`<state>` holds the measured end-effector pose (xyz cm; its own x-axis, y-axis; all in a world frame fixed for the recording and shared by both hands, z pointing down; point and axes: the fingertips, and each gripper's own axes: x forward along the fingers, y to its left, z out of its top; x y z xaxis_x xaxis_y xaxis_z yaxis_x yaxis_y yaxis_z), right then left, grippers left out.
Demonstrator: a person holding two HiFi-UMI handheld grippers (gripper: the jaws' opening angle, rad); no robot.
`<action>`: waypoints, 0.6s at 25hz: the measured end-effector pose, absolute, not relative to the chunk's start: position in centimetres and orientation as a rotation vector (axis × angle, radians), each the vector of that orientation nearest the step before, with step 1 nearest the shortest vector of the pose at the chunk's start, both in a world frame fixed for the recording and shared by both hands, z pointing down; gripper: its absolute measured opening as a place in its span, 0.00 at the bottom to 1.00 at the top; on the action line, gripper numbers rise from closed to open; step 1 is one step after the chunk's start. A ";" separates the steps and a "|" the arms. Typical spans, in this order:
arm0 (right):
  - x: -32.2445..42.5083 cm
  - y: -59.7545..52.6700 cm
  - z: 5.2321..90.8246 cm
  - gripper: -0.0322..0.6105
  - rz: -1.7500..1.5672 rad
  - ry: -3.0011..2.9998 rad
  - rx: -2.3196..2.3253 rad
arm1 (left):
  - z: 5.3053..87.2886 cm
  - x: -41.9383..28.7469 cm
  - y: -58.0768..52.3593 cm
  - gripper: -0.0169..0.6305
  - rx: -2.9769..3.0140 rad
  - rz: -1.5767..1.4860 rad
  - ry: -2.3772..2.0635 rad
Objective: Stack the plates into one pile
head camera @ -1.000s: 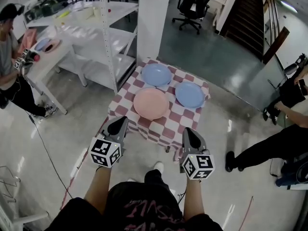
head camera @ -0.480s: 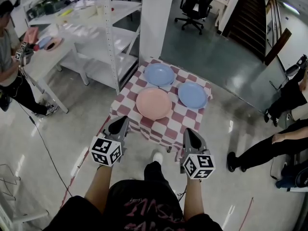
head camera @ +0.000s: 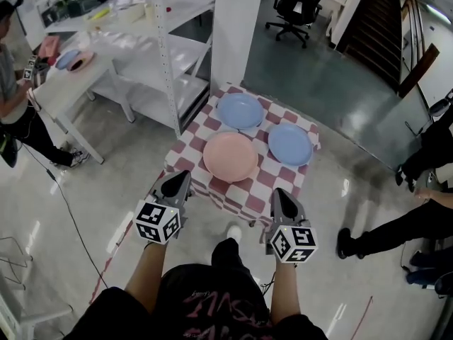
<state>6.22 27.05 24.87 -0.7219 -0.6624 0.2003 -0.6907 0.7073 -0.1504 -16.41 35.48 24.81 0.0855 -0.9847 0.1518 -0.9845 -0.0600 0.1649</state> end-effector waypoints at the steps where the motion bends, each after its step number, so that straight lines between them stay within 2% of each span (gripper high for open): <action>1: 6.1 26.5 25.1 0.07 0.332 -2.777 1.103 | 25.1 -16.5 35.0 0.02 2.127 0.004 -1.983; 15: 2.6 16.4 27.9 0.07 0.420 -2.746 1.008 | 27.8 -19.8 26.8 0.02 1.999 0.059 -2.009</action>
<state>2.56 16.45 27.93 -0.7521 -0.6019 0.2685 -0.6546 0.7295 -0.1983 -19.81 26.82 27.81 0.0176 -0.9699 0.2430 -0.9825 0.0283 0.1840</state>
